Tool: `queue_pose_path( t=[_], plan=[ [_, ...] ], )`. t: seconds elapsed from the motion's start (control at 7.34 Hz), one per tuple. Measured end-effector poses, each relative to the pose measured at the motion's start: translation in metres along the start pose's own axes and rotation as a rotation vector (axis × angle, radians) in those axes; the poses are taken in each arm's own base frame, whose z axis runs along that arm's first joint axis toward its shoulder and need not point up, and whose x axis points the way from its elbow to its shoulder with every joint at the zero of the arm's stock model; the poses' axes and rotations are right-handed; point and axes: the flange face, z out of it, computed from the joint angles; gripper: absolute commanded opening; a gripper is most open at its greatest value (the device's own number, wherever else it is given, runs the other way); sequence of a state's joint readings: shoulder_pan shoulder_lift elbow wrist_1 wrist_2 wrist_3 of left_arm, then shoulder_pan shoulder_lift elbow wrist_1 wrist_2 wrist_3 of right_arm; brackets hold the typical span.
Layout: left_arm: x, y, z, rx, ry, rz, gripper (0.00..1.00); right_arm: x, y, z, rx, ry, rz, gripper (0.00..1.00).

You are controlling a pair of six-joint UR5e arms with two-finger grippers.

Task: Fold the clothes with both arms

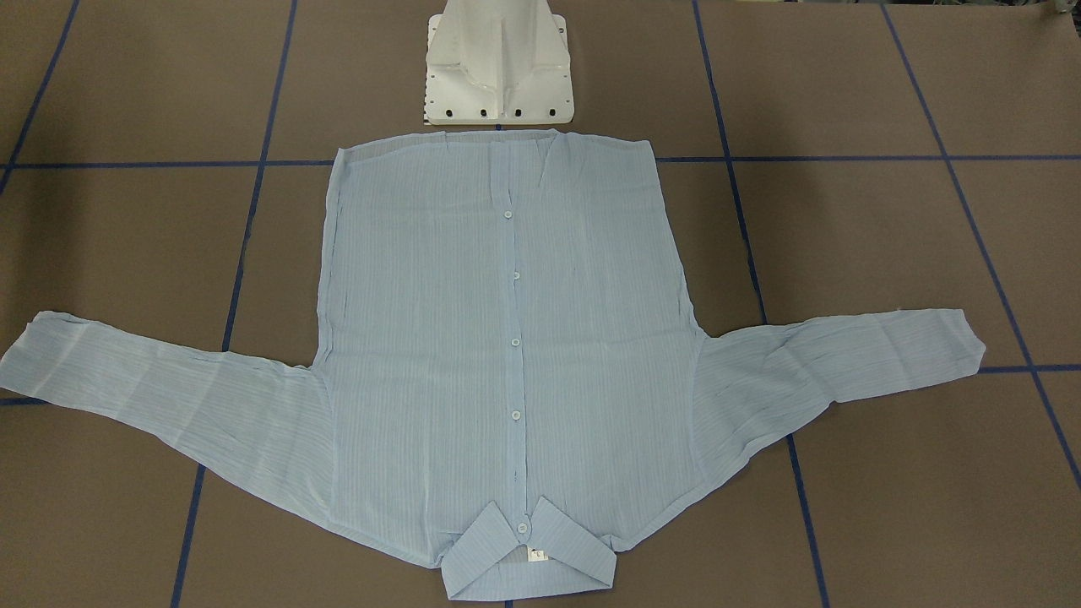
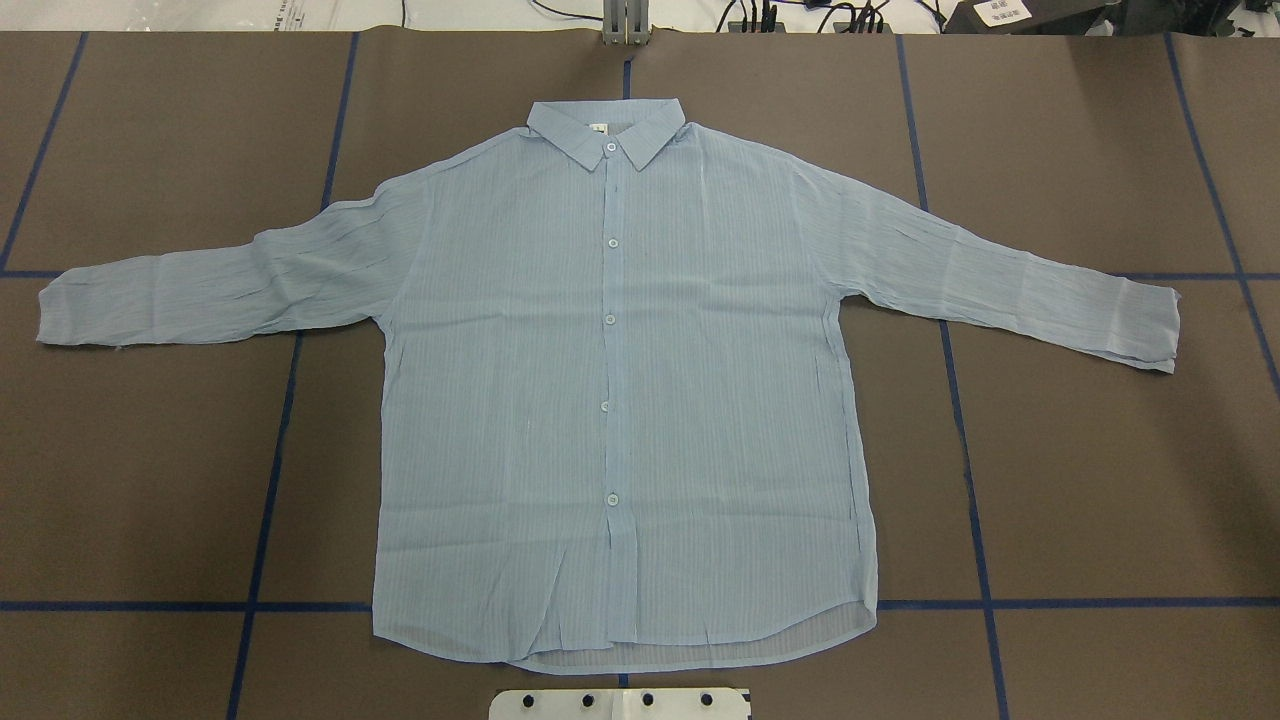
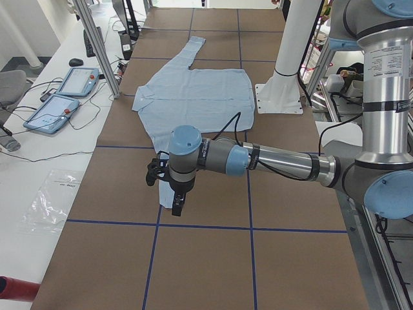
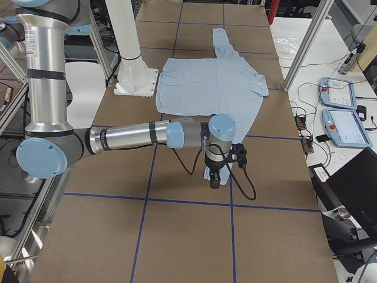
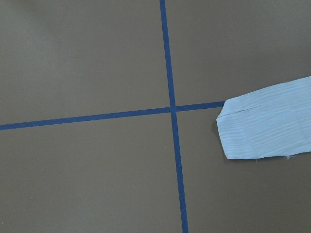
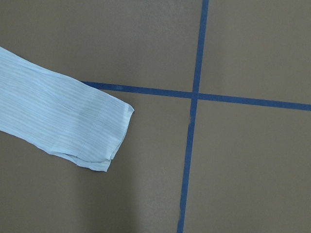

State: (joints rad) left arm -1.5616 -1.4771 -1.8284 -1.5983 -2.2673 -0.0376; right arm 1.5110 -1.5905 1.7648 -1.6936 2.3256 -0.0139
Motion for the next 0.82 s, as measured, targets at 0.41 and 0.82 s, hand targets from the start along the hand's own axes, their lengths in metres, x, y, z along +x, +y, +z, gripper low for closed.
queue_pose_path(
  t=[0.41,0.82],
  plan=[
    [0.009,-0.003,-0.005,0.016,0.042,0.016,1.00,0.001,0.001,0.002,-0.005,0.006,0.002,1.00],
    [0.015,-0.005,-0.005,0.022,0.092,0.023,1.00,-0.007,-0.002,0.007,-0.010,0.005,-0.015,1.00]
  ],
)
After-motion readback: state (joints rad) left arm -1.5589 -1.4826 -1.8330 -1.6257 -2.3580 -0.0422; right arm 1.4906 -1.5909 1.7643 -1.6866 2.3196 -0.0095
